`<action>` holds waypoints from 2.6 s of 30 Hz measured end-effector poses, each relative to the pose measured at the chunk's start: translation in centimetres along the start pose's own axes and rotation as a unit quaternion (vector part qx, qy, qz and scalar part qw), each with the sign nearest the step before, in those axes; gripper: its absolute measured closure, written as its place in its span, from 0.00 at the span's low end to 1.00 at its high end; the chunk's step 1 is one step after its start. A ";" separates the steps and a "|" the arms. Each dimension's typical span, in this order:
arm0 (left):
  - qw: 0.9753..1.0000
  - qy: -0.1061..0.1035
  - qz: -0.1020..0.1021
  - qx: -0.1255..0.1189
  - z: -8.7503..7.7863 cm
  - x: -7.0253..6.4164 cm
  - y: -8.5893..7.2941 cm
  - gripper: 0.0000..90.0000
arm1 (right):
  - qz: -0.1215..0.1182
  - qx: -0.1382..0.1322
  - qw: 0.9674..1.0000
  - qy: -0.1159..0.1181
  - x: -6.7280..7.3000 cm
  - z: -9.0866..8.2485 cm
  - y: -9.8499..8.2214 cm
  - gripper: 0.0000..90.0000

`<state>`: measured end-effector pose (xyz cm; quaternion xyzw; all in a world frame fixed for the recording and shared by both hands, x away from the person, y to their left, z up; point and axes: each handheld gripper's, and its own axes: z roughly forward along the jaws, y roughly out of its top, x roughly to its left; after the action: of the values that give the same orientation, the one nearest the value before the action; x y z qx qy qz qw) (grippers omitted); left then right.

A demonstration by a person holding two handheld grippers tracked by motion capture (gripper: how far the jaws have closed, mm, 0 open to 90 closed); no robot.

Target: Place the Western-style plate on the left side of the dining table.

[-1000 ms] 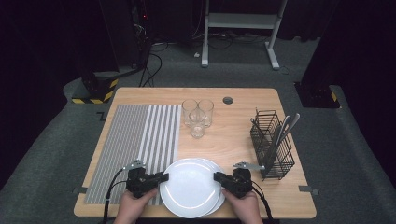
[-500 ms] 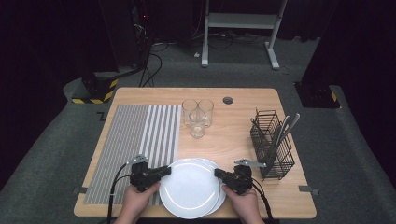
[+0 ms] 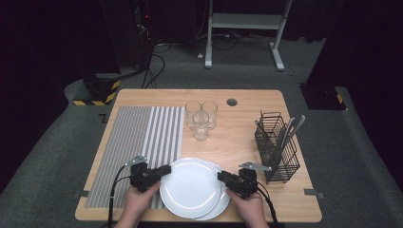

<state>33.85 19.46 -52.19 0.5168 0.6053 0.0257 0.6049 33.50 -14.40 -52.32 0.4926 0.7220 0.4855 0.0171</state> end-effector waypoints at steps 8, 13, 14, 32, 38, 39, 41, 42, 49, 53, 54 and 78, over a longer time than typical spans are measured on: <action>1.000 0.007 0.007 -0.018 0.4 -0.3 0.1 0.91 | -0.005 0.015 1.000 -0.001 0.4 -0.2 -0.6 0.72; 1.000 0.012 0.013 -0.020 0.2 -0.4 0.0 0.90 | -0.007 0.021 1.000 0.000 0.5 0.1 -0.9 0.72; 1.000 0.011 0.016 -0.021 0.0 -0.3 0.1 0.89 | -0.008 0.021 1.000 0.000 0.5 0.1 -0.9 0.72; 0.999 0.035 -0.004 -0.012 -4.5 -1.4 -3.1 0.71 | -0.003 0.022 1.000 0.000 0.6 0.2 -1.0 0.72; 0.999 0.039 -0.016 -0.015 -4.2 -1.4 -3.8 0.81 | 0.005 0.023 1.000 -0.001 0.7 0.4 -1.1 0.74; 0.999 0.038 -0.017 -0.015 -4.0 -1.3 -3.7 0.81 | 0.008 0.022 1.000 -0.002 0.7 0.4 -1.1 0.75; 0.999 0.036 -0.019 -0.014 -3.8 -1.3 -3.6 0.82 | 0.018 0.023 1.000 -0.005 0.6 0.3 -1.0 0.80; 0.999 0.034 -0.017 -0.015 -3.6 -1.4 -3.5 0.82 | 0.021 0.022 1.000 -0.007 0.5 0.3 -1.0 0.82; 0.999 0.022 -0.027 -0.021 -2.7 -1.3 -2.5 0.86 | 0.037 0.016 0.999 0.003 0.3 0.3 -0.9 0.87; 0.999 0.016 -0.031 -0.026 -2.1 -1.1 -1.9 0.87 | 0.044 0.008 0.999 0.007 0.1 0.3 -0.7 0.89; 0.999 0.015 -0.029 -0.026 -1.9 -1.1 -1.8 0.87 | 0.046 0.007 0.999 0.007 0.0 0.3 -0.7 0.89; 0.999 0.009 -0.026 -0.044 2.2 -0.3 -0.4 0.86 | 0.035 -0.036 0.998 -0.033 -1.5 1.6 3.4 0.91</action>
<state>35.17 17.78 -52.88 0.4738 0.6221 0.0407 0.6220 37.42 -14.30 -51.41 0.5327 0.6852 0.4950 0.0415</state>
